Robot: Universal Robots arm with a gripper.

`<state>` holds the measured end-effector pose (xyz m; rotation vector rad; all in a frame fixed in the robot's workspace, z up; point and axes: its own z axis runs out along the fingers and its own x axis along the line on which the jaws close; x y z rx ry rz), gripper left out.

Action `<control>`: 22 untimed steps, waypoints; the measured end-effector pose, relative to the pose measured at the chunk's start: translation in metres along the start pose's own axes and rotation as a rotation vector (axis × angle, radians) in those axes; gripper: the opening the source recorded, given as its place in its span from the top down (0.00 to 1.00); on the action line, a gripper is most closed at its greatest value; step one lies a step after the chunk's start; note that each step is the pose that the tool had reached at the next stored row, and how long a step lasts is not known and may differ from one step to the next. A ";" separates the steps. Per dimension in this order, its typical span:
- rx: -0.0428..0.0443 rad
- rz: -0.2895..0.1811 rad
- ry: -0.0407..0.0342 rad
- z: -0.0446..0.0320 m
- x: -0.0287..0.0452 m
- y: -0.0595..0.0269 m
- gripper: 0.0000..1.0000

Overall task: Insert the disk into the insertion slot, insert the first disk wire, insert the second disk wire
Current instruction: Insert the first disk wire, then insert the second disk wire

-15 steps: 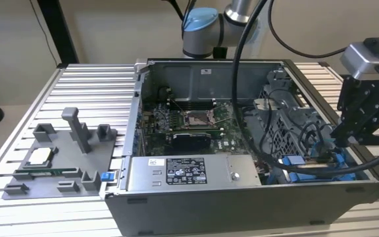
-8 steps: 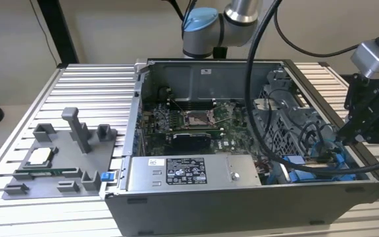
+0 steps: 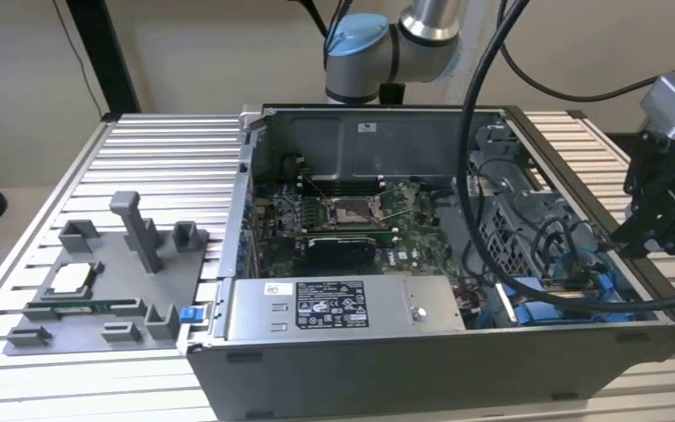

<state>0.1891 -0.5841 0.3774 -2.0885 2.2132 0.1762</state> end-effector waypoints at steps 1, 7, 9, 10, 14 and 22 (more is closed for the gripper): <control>-0.0011 0.000 -0.0181 0.0002 0.0002 -0.0002 1.00; -0.0092 0.000 -0.0476 0.0040 0.0070 -0.0034 1.00; -0.0101 0.000 -0.0621 0.0052 0.0076 -0.0043 1.00; -0.0105 0.000 -0.0703 0.0058 0.0078 -0.0045 1.00; -0.0156 0.001 -0.0849 0.0078 0.0088 -0.0047 1.00; -0.0214 0.002 -0.0865 0.0107 0.0092 -0.0048 0.00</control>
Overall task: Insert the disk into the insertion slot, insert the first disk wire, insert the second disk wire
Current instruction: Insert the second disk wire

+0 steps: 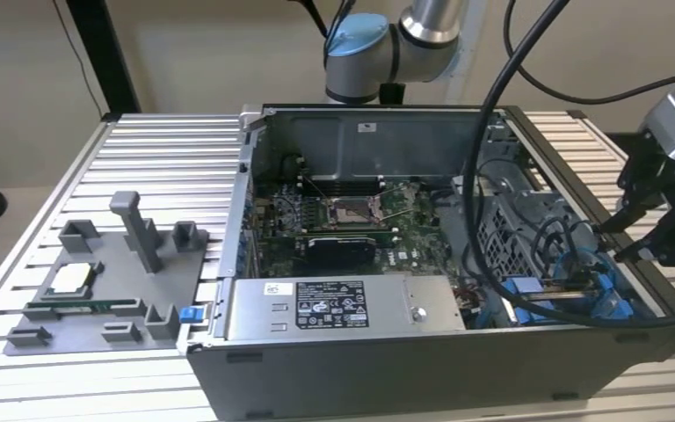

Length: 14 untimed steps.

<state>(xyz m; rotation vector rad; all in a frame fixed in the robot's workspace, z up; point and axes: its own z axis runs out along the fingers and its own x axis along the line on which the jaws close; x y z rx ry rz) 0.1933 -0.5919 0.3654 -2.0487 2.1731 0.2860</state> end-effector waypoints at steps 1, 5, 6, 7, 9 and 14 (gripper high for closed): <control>-0.0033 0.001 0.0000 0.0005 0.0002 -0.0001 0.00; -0.0271 0.006 -0.0003 0.0010 0.0030 -0.0002 0.00; -0.0296 0.007 -0.0027 0.0008 0.0039 -0.0002 0.00; -0.0304 0.006 -0.0064 0.0004 0.0050 -0.0004 0.00; -0.0310 0.006 -0.0143 0.0001 0.0068 -0.0006 0.00; -0.0326 0.005 -0.0379 -0.0005 0.0105 -0.0008 0.00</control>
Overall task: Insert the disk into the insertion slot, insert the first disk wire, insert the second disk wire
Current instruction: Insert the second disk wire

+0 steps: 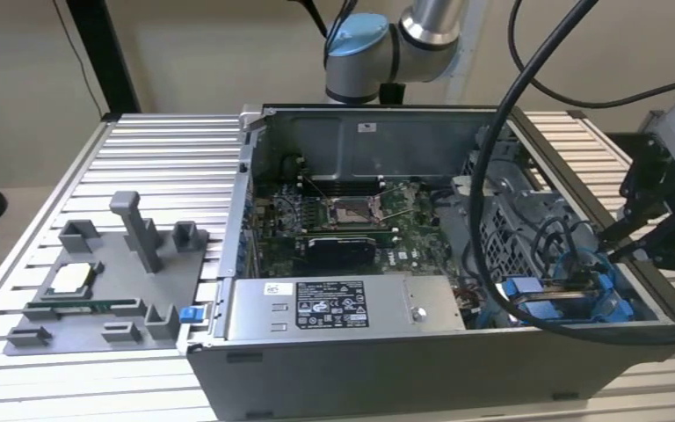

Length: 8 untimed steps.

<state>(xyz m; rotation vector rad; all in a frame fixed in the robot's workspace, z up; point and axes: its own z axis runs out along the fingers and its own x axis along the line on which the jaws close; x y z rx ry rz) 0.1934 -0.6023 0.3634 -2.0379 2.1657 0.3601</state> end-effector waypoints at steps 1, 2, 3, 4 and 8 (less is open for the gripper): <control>-0.0003 0.000 -0.0039 0.0000 0.0001 0.0000 0.00; -0.0005 0.000 -0.0072 0.0001 0.0002 0.0000 0.00; -0.0007 -0.001 -0.0090 0.0001 0.0002 0.0000 0.00; -0.0007 -0.001 -0.0100 0.0001 0.0002 0.0000 0.00; -0.0007 -0.001 -0.0152 0.0007 0.0005 -0.0001 0.00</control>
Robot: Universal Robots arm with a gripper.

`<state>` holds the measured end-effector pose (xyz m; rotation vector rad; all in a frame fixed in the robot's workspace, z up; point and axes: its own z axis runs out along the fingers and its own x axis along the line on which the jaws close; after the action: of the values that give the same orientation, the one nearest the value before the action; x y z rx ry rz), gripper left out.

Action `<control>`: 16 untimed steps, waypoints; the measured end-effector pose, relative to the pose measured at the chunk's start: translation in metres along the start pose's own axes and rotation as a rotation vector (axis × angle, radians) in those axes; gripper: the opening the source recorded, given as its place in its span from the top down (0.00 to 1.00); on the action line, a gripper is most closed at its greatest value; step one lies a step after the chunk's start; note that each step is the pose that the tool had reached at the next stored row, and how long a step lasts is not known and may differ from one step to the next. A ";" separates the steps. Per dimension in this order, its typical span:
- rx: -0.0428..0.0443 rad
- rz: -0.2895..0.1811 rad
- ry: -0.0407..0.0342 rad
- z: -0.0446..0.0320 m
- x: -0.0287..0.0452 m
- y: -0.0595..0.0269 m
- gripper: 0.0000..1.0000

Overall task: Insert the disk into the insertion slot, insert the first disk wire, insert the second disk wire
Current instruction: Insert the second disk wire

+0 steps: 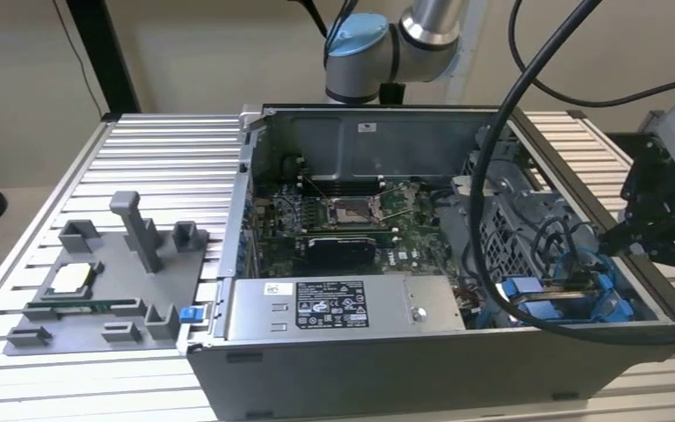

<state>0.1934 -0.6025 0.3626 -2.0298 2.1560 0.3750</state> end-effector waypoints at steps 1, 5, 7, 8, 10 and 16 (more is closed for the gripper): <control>-0.0001 0.000 -0.0031 0.0002 0.0000 0.0000 0.00; 0.0001 0.000 -0.0137 0.0008 0.0002 0.0000 0.00; 0.0004 0.000 -0.0183 0.0009 0.0002 -0.0001 1.00; 0.0006 0.000 -0.0206 0.0010 0.0002 -0.0001 1.00; 0.0011 -0.001 -0.0247 0.0010 0.0002 -0.0001 1.00; 0.0018 -0.001 -0.0280 0.0011 0.0003 -0.0001 1.00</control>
<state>0.1934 -0.6025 0.3615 -2.0124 2.1382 0.3988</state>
